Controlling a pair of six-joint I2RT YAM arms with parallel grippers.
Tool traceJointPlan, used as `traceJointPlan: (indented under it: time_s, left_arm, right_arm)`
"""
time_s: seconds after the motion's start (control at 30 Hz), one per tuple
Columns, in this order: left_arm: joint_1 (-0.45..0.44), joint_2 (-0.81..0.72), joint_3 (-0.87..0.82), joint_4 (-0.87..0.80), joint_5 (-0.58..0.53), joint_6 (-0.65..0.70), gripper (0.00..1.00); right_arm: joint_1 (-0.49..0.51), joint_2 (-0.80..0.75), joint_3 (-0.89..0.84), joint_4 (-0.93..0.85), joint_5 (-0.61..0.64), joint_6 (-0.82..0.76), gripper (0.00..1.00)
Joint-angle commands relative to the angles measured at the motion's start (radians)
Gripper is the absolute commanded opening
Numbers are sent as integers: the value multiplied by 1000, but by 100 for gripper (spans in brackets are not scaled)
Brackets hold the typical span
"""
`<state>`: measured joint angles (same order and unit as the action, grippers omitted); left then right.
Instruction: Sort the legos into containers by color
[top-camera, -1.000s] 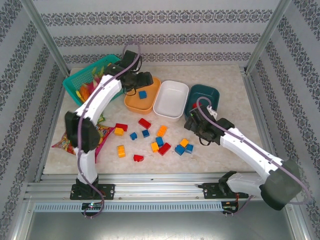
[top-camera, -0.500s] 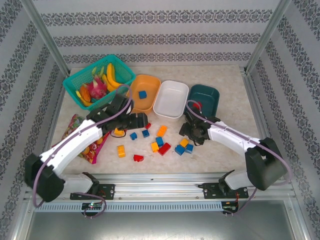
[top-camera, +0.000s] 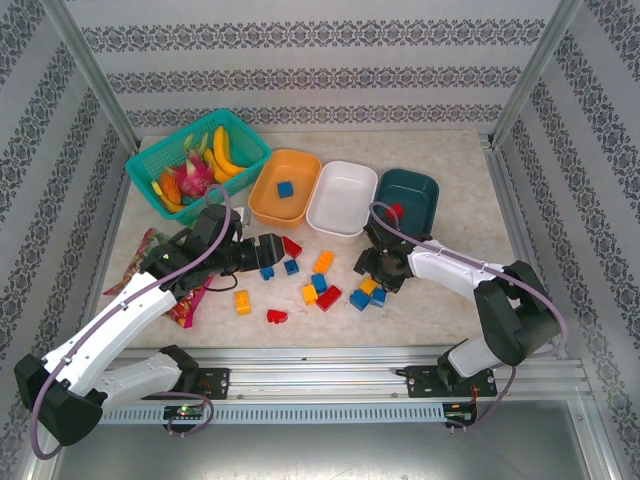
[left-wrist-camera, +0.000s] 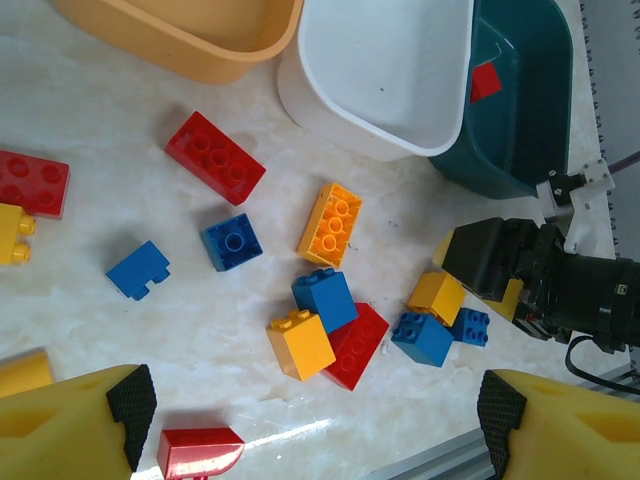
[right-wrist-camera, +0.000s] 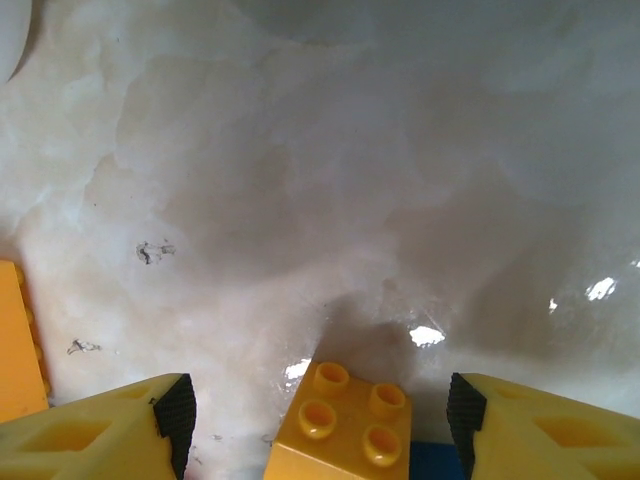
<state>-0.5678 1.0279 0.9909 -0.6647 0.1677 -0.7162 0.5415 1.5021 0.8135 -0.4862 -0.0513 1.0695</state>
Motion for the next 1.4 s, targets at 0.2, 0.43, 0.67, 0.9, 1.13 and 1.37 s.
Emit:
traceJointPlan:
  time_s: [0.2, 0.43, 0.67, 0.9, 1.13, 1.37]
  left_arm:
    - [-10, -8, -7, 29, -3, -15, 86]
    - [-19, -8, -22, 72, 47, -20, 86]
    - [-37, -23, -38, 89, 75, -23, 86]
    - [-43, -36, -38, 107, 92, -41, 86]
    - [-17, -2, 55, 112, 77, -113, 91]
    - [106, 149, 198, 110, 141, -116, 92]
  right_arm:
    - [50, 2, -36, 8, -22, 128, 68]
    - [57, 20, -29, 4, -4, 149, 59]
    - [57, 42, -8, -3, 10, 137, 45]
    - [78, 4, 56, -83, 89, 82, 31]
    - [133, -59, 241, -195, 201, -87, 30]
    - [74, 143, 518, -178, 171, -223, 30]
